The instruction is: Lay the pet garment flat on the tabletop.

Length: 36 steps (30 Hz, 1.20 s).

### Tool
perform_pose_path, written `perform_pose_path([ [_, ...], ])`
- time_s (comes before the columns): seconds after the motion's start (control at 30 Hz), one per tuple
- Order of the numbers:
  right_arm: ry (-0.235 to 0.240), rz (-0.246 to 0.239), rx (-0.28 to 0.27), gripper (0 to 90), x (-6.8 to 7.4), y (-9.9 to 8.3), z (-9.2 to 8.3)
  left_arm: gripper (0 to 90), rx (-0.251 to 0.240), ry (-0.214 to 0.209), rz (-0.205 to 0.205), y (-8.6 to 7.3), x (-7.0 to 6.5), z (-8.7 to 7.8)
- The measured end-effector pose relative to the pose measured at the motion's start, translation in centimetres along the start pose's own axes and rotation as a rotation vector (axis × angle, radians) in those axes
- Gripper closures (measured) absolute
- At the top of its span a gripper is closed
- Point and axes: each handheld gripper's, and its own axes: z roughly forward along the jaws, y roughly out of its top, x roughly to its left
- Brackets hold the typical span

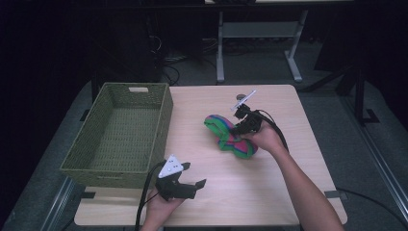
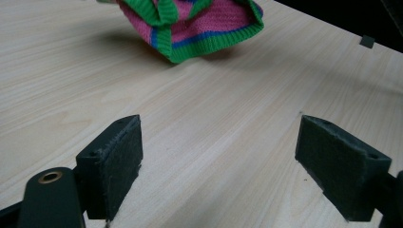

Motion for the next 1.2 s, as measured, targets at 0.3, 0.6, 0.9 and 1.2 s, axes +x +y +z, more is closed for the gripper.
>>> perform_pose_path([
  [0.3,0.012,-0.02,-0.043,73.0,0.7,0.1,-2.9,15.8,-0.002,0.002,-0.011,0.0,0.3,-0.2],
  [0.6,0.038,-0.017,-0.111,73.1,1.5,-0.2,-5.8,15.7,-0.017,-0.001,-0.018,-0.1,0.3,-0.3],
  [0.9,0.023,-0.079,-0.13,73.1,3.0,-0.6,-8.3,15.7,-0.019,0.001,-0.009,-0.1,0.1,-0.3],
  [1.2,0.033,-0.104,-0.154,73.1,4.4,-1.7,-9.4,15.7,-0.033,0.001,-0.01,0.0,0.2,-0.6],
])
